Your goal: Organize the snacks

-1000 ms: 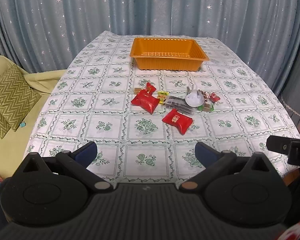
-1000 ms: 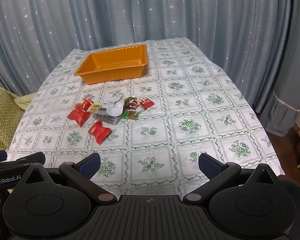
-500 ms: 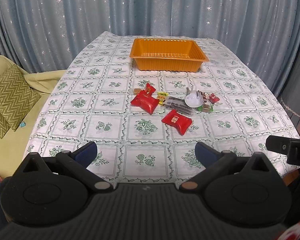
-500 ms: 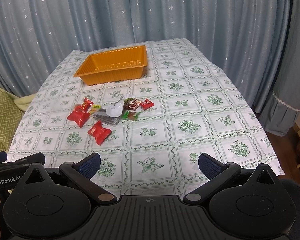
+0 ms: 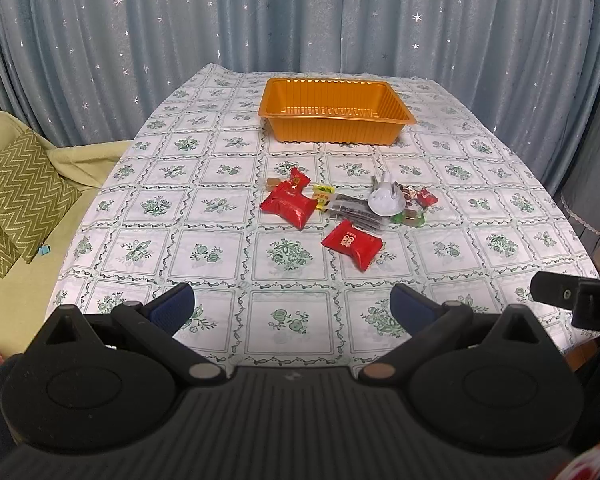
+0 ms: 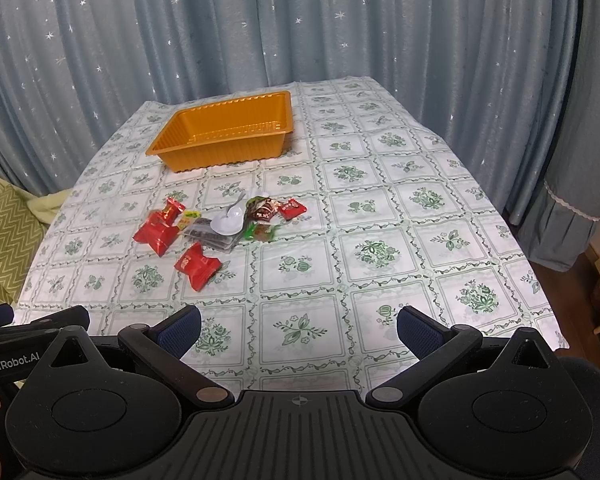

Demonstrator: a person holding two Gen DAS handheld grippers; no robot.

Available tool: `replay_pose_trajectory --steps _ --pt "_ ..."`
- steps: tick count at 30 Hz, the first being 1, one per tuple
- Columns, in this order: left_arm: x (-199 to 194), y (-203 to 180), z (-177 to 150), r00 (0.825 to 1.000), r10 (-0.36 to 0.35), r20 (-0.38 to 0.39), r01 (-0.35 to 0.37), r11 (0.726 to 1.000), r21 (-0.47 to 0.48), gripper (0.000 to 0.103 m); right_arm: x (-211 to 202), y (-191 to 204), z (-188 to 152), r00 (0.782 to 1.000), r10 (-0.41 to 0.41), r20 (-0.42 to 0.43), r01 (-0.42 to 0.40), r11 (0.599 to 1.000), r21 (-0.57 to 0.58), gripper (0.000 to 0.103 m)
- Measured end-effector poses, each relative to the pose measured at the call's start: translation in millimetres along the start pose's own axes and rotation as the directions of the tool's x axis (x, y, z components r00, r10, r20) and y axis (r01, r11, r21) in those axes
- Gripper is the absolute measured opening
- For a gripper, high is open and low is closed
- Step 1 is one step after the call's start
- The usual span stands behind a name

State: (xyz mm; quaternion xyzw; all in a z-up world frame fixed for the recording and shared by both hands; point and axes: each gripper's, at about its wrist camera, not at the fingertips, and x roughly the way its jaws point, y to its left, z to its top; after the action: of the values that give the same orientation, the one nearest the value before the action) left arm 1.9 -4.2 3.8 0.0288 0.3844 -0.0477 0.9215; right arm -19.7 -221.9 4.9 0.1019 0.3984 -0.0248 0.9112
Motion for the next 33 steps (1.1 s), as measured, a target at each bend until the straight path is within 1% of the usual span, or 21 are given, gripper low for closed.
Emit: replay_pose_trajectory --steps 6,10,15,19,22,24,26,31,32,33 --pt "1 0 0 1.0 -0.001 0.005 0.001 1.0 0.004 0.103 -1 -2 0 1.0 0.0 0.004 0.0 1.0 0.008 0.103" --pt "3 0 2 1.0 -0.007 0.016 0.007 1.0 0.006 0.103 -1 -6 2 1.0 0.001 0.023 -0.001 1.0 0.026 0.103" --pt "15 3 9 1.0 -0.021 0.021 0.02 1.0 0.009 0.103 6 -9 7 0.999 0.003 0.034 -0.004 0.999 0.031 0.103" --pt "38 5 15 0.999 -0.035 0.015 0.035 0.999 0.009 0.103 22 -12 12 0.999 0.005 0.04 -0.006 1.0 0.009 0.103" --pt "61 4 18 0.999 -0.046 0.002 0.046 0.999 0.005 0.103 43 -15 16 1.0 0.005 0.029 -0.005 1.0 -0.003 0.103" --pt "77 2 19 0.999 -0.054 -0.002 0.054 0.998 0.013 0.1 56 -17 19 0.999 0.007 0.038 -0.007 1.0 -0.007 0.103" --pt "93 -2 19 0.998 -0.067 -0.005 0.067 0.997 0.024 0.094 71 -19 21 0.999 0.001 0.034 -0.001 1.0 -0.02 0.103" --pt "134 -19 20 0.994 -0.111 -0.018 0.112 0.991 0.072 0.089 108 -26 29 1.0 0.012 0.023 -0.011 0.999 -0.032 0.103" --pt "141 -22 20 0.993 -0.119 -0.019 0.12 0.989 0.08 0.089 114 -26 30 1.0 0.011 0.022 -0.01 0.999 -0.041 0.094" --pt "147 -25 20 0.991 -0.129 -0.021 0.131 0.987 0.091 0.089 119 -27 32 1.0 0.015 0.019 -0.014 0.999 -0.047 0.077"
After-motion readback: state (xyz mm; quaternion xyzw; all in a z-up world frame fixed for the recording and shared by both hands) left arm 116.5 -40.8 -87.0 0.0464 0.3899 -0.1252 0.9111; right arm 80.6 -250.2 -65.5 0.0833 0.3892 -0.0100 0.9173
